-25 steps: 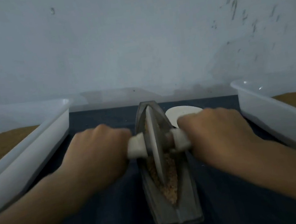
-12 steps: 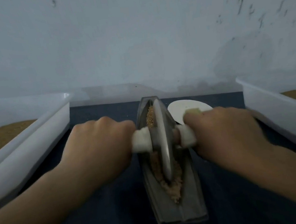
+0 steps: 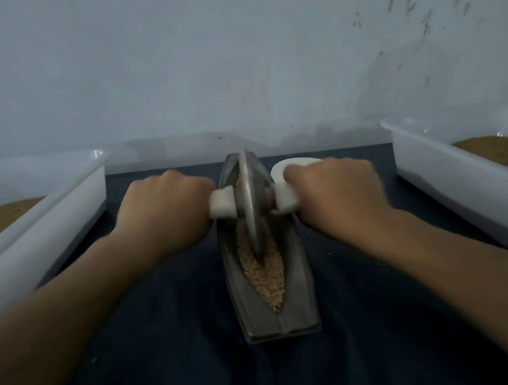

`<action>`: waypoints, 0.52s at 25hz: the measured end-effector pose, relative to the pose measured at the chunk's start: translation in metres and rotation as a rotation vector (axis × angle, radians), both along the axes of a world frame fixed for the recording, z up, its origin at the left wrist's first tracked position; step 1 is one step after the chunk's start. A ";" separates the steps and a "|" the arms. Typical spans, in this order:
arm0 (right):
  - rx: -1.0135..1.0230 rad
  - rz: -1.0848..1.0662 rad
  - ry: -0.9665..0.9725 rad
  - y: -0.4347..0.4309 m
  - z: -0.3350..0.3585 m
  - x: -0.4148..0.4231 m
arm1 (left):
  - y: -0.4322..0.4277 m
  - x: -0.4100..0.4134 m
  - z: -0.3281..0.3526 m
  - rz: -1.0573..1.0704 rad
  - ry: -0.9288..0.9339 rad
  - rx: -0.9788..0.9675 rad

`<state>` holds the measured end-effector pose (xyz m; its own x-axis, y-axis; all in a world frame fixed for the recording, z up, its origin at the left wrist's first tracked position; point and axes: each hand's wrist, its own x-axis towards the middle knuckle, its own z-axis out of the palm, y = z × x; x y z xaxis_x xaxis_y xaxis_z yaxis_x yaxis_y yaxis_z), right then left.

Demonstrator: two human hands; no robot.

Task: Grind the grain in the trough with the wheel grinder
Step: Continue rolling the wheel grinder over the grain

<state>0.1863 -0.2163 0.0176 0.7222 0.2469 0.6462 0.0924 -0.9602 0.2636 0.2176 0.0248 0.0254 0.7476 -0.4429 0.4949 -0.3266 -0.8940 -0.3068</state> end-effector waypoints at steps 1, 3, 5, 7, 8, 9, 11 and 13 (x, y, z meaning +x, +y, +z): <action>0.016 -0.060 0.108 0.012 0.016 0.017 | -0.009 0.014 0.009 0.091 0.119 -0.056; 0.014 -0.055 0.296 0.020 0.034 0.044 | -0.017 0.036 0.018 0.157 0.304 -0.118; -0.017 0.056 0.377 0.008 0.035 0.044 | -0.008 0.026 0.016 0.070 0.251 -0.068; -0.041 0.148 0.209 -0.015 0.008 0.010 | 0.009 -0.004 -0.002 -0.065 -0.020 0.059; -0.047 0.136 0.077 -0.020 -0.005 -0.005 | 0.013 -0.016 -0.009 -0.079 -0.122 0.074; -0.079 0.109 -0.012 -0.019 -0.011 -0.006 | 0.013 -0.018 -0.011 -0.053 -0.161 0.084; -0.051 0.077 0.012 -0.010 0.001 0.013 | -0.004 -0.002 0.000 0.036 -0.065 -0.004; 0.038 -0.003 0.210 0.005 0.019 0.036 | -0.024 0.020 0.013 0.156 0.104 -0.093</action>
<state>0.2227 -0.2116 0.0370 0.8428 0.2230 0.4898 0.1389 -0.9694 0.2023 0.2379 0.0010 0.0383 0.8525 -0.2741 0.4452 -0.2077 -0.9590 -0.1927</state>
